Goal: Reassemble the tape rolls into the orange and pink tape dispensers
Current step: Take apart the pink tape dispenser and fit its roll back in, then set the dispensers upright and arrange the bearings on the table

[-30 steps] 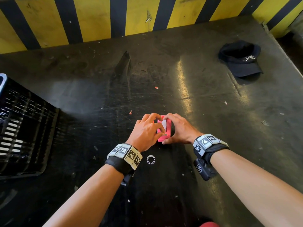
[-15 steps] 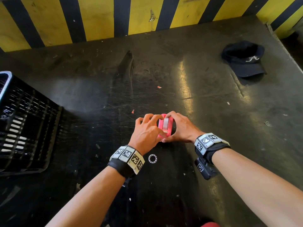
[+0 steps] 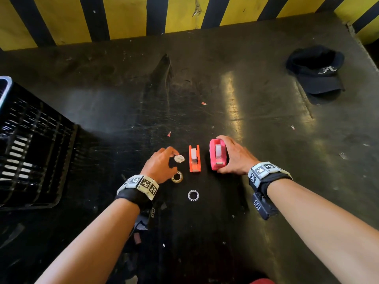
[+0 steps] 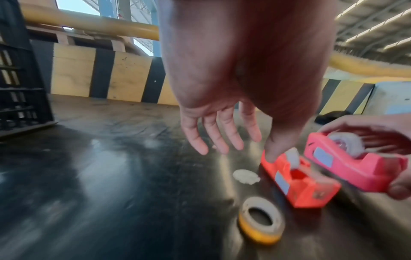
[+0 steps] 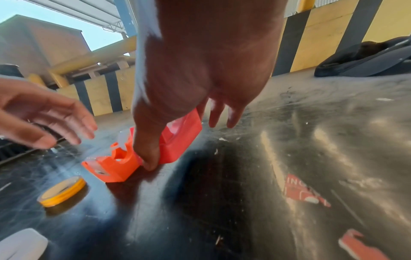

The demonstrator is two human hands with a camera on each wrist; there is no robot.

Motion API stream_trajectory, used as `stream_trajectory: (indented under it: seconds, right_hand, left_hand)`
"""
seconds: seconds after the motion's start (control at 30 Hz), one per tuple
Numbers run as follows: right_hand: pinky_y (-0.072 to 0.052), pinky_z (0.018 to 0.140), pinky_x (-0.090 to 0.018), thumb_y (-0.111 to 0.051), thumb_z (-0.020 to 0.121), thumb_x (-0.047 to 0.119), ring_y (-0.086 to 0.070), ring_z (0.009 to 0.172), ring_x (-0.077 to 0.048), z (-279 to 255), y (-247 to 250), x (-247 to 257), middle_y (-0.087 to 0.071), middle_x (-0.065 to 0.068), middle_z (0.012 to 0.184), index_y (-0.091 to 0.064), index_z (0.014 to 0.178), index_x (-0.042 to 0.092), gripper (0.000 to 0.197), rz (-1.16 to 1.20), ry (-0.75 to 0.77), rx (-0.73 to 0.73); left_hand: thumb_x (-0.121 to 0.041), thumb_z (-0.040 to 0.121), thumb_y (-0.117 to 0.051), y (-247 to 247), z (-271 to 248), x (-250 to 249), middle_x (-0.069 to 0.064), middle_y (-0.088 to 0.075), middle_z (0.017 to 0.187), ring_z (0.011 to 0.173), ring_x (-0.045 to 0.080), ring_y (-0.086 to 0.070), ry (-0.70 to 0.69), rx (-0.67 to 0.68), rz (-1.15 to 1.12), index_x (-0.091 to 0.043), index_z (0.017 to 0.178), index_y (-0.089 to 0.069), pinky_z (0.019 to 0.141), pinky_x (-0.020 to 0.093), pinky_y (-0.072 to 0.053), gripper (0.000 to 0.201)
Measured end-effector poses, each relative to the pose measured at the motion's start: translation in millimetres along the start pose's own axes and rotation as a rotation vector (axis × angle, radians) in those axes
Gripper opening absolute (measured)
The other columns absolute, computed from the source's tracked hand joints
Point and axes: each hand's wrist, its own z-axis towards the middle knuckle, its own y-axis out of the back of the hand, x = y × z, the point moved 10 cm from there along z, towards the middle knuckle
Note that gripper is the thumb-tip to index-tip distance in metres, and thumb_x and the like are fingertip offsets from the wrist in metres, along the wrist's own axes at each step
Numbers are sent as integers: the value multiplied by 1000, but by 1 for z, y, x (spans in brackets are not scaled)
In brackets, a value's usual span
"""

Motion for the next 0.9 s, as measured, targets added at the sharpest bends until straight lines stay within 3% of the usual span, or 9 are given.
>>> stream_trajectory:
  seconds: [0.17,0.33,0.47,0.53,0.57,0.63,0.7,0.8,0.9]
  right_hand:
    - [-46,110,-47,-98,58,41,-55,134,-31,3,-13,-7,-49,-5,153,-23,155,29,122,-76,-36,-16]
    - [-42,114,-49,-97,61,41,-48,142,-31,2,-18,-11,-43,-7,158,-17,157,29,125,-103,-68,-19]
    - [-29,122,-57,-96,60,47,-24,156,-34,-1,-23,-7,-18,-8,171,-2,162,32,140,-119,-101,14]
    - [-26,124,-60,-91,63,56,-16,157,-35,-9,-18,17,-15,-11,169,-10,162,30,130,-176,-20,-79]
    - [-33,120,-59,-86,67,58,-27,151,-35,-15,-16,38,-27,-13,162,-27,158,26,112,-218,91,-150]
    - [-52,98,-51,-78,77,50,-56,119,-29,-32,-25,83,-56,-9,131,-59,128,20,62,-238,365,-226]
    - [-56,80,-44,-76,83,38,-61,91,-23,-46,-55,110,-62,-3,108,-64,109,20,34,-234,529,-101]
    - [-56,74,-40,-79,84,35,-61,93,-22,-52,-94,116,-59,-2,109,-61,114,20,38,-299,524,150]
    - [-53,76,-36,-81,85,37,-58,105,-22,-51,-112,106,-55,-4,122,-57,129,21,53,-344,429,261]
  left_hand:
    - [-32,78,-85,-28,-1,20,-1,-58,132,121,18,-58,38,113,-35,-27,136,-50,103,43,-52,68]
    - [-31,73,-89,-46,0,21,-3,-57,127,118,16,-58,36,168,-8,-30,135,-51,103,42,-53,73]
    - [-29,74,-87,-51,1,21,-3,-58,126,115,18,-60,27,147,29,-32,130,-56,99,43,-55,64]
    - [-29,77,-85,-49,1,20,-2,-59,124,113,19,-61,13,123,62,-33,126,-58,97,43,-56,56]
    - [-30,79,-83,-49,0,19,-2,-59,123,113,19,-62,7,112,76,-33,125,-59,96,44,-56,52]
    - [-32,81,-80,-47,-2,19,0,-60,122,112,21,-63,-1,91,81,-31,124,-60,95,45,-56,47]
    - [-33,81,-80,-47,-5,21,2,-61,123,111,23,-63,-2,78,74,-30,124,-61,95,45,-56,47]
    - [-33,80,-80,-47,-14,25,3,-61,122,110,24,-64,4,56,58,-29,123,-62,94,45,-57,47]
    - [-31,80,-81,-49,-25,31,4,-62,122,110,25,-64,17,31,31,-27,123,-63,93,45,-57,47]
